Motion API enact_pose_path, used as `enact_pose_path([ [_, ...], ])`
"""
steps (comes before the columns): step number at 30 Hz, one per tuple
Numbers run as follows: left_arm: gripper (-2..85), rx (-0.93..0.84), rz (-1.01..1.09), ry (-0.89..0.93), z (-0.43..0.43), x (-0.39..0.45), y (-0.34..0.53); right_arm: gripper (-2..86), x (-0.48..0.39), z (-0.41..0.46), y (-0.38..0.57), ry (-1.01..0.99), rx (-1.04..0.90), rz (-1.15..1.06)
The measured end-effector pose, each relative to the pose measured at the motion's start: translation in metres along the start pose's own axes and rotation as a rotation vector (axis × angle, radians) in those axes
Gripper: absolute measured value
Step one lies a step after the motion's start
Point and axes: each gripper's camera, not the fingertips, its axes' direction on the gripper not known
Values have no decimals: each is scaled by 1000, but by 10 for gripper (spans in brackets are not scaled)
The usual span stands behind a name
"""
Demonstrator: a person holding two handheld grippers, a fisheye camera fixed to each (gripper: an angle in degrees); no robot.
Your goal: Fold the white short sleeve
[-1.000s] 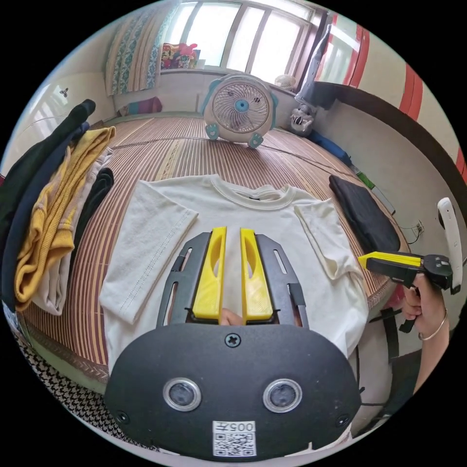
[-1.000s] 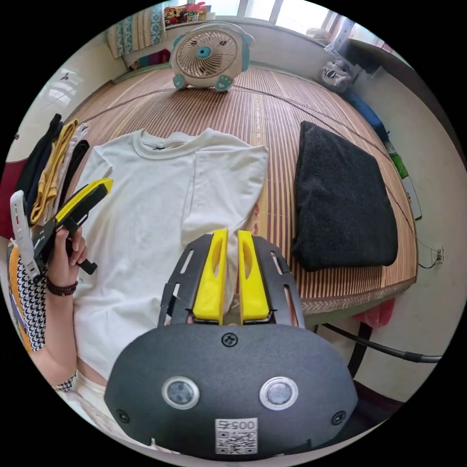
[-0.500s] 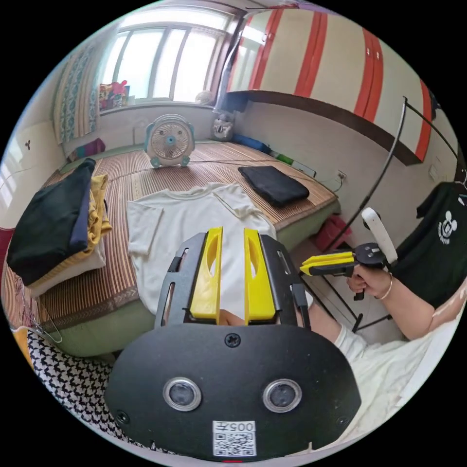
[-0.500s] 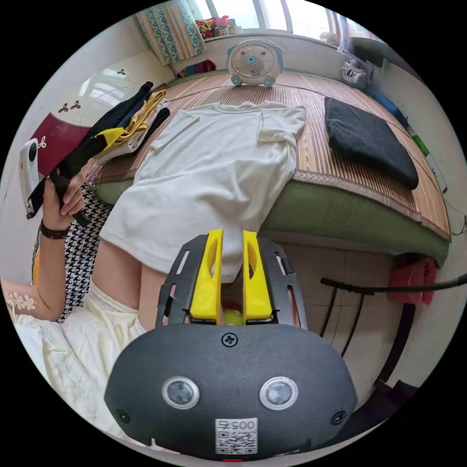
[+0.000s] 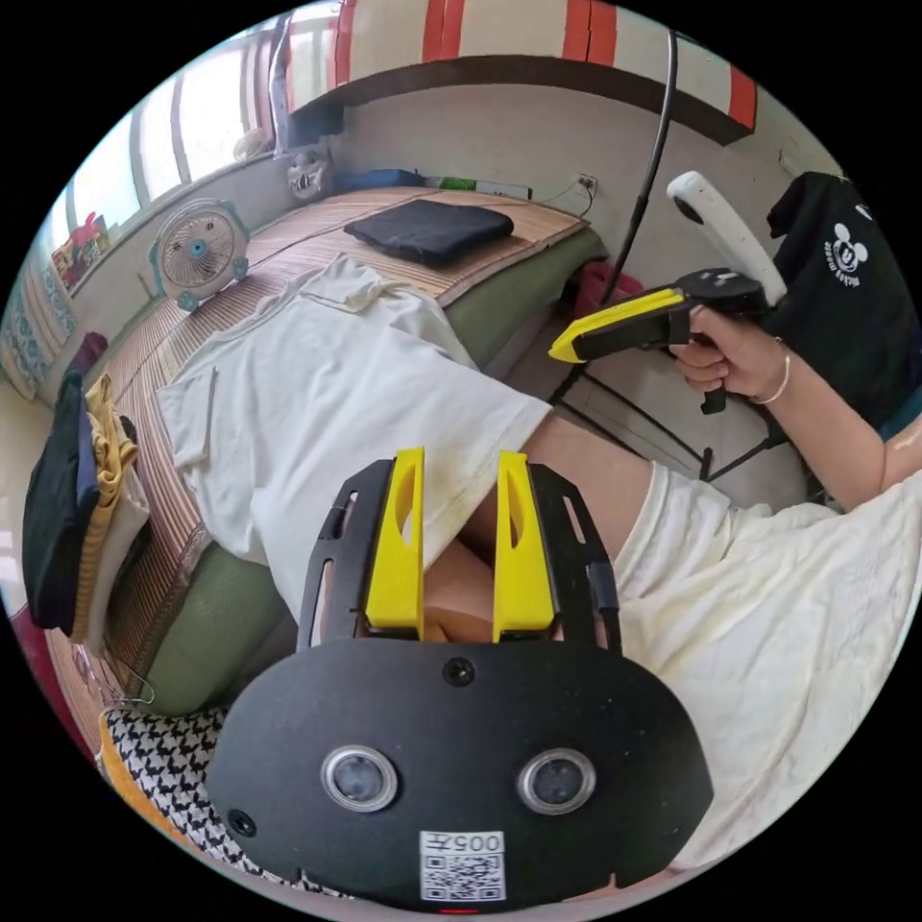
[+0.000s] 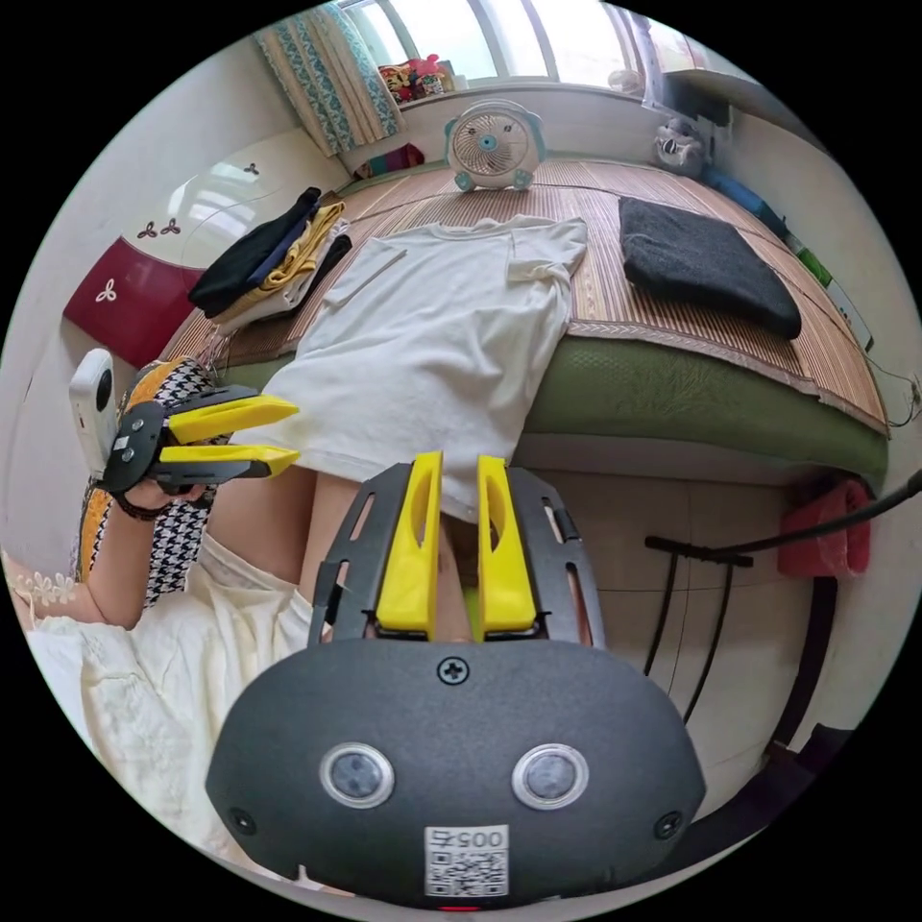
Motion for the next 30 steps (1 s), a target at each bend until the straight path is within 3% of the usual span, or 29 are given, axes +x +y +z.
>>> enact_pose_path([
  [16, 107, -77, 79, 33, -7, -10, -5, 46, -13, -30, 41, -34, 3, -4],
  [23, 48, -103, 57, -1, -4, -27, -7, 68, -35, -38, 46, -27, 14, -67],
  [30, 18, 82, -8, 47, -57, -68, 1, 129, -84, -37, 57, -29, 50, -239],
])
